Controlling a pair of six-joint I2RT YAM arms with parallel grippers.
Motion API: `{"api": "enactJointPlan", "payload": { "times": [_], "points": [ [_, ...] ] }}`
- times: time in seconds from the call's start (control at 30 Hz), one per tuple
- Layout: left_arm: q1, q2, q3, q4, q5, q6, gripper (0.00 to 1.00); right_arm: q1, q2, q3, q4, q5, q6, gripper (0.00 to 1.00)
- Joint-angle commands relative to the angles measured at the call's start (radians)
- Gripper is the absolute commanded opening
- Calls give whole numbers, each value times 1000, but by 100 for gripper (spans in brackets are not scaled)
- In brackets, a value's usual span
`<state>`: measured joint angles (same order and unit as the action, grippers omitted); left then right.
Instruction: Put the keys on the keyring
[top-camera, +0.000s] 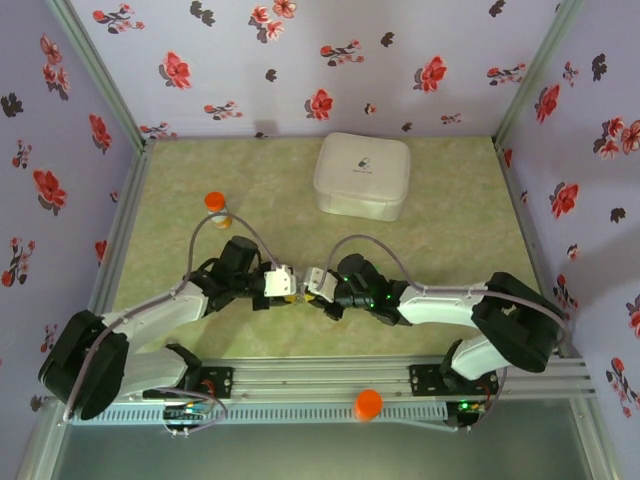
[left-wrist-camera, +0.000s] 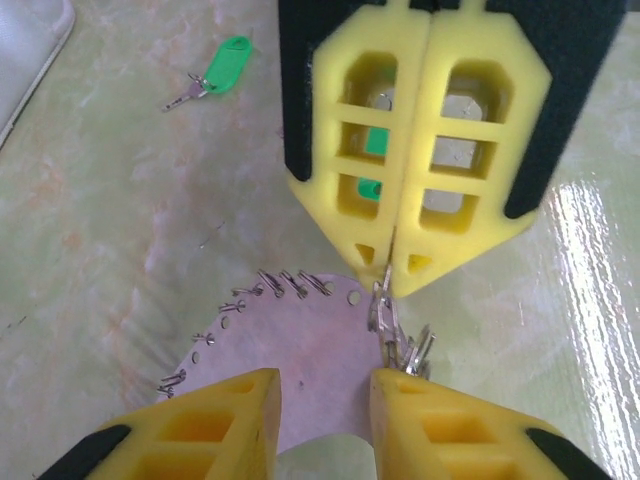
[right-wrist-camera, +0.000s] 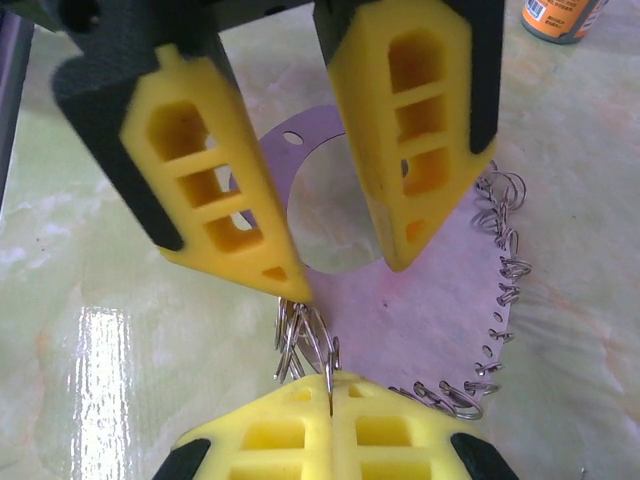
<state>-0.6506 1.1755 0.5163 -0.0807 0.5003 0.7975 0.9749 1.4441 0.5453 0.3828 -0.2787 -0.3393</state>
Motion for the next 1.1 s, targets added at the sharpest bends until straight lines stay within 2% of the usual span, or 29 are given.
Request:
{"api": "enactJointPlan", "payload": {
  "times": [0.0, 0.17, 0.53, 0.87, 1.07],
  "points": [
    [-5, -53, 21, -56, -9, 29, 32, -6, 0, 16, 1, 34, 9, 0],
    [-32, -48, 25, -54, -9, 20, 31, -5, 2, 22, 9, 28, 17, 0],
    [-32, 21, 25, 19, -8, 12, 29, -6, 8, 1, 96, -8, 59, 0],
    [-32, 16, 6, 89, -8, 1, 27, -3, 21, -2, 137, -38, 75, 0],
    [-32, 6, 7, 90, -9, 4, 15, -3, 26, -4, 145, -43, 82, 0]
  ]
}}
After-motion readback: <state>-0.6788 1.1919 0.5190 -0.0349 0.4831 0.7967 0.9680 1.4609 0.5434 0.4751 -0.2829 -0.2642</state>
